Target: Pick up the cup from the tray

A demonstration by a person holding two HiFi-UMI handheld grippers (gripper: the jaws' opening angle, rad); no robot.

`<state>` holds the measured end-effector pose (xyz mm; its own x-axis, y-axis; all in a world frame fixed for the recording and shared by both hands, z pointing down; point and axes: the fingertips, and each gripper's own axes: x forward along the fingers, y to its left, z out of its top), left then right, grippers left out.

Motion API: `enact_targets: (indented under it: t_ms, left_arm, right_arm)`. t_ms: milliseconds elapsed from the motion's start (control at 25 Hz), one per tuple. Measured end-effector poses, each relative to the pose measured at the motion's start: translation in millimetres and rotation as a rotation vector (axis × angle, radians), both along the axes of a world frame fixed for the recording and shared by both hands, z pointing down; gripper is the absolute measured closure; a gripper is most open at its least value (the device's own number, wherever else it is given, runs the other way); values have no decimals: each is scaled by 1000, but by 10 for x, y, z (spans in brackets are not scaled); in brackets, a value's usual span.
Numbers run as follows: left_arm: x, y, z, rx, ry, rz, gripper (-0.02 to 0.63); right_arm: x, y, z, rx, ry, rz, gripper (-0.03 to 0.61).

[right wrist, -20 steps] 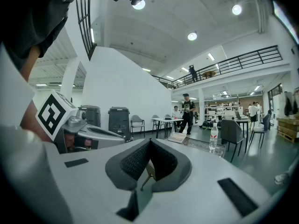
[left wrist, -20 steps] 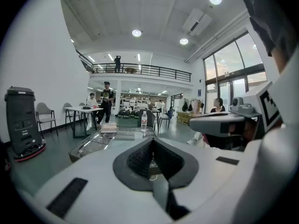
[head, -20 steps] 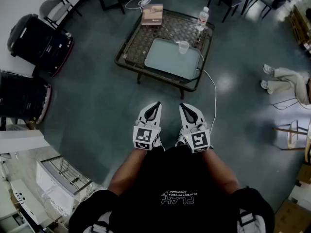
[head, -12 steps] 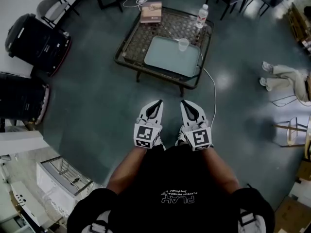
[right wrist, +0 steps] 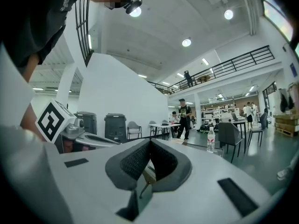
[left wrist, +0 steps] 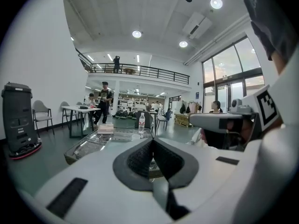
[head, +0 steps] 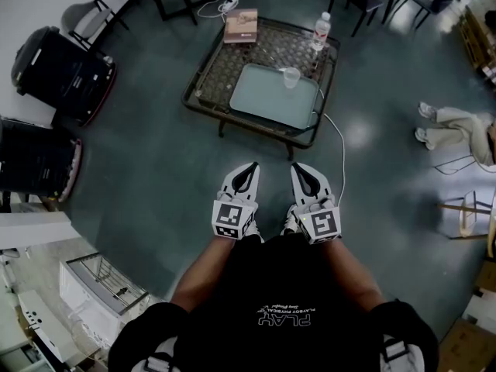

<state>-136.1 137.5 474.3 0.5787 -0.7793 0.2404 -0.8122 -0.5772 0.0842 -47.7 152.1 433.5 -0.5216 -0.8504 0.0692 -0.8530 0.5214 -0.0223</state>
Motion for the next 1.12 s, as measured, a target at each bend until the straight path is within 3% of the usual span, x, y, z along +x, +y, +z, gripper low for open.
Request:
enact_targets:
  t_ms: [760, 1120]
  left_arm:
    - [872, -102, -62, 30, -67, -57, 607]
    - [1118, -158, -55, 40, -96, -58, 606]
  right_arm:
    - [842, -180, 159, -14, 30, -67, 571]
    - [1018, -224, 168, -3, 22, -72, 571]
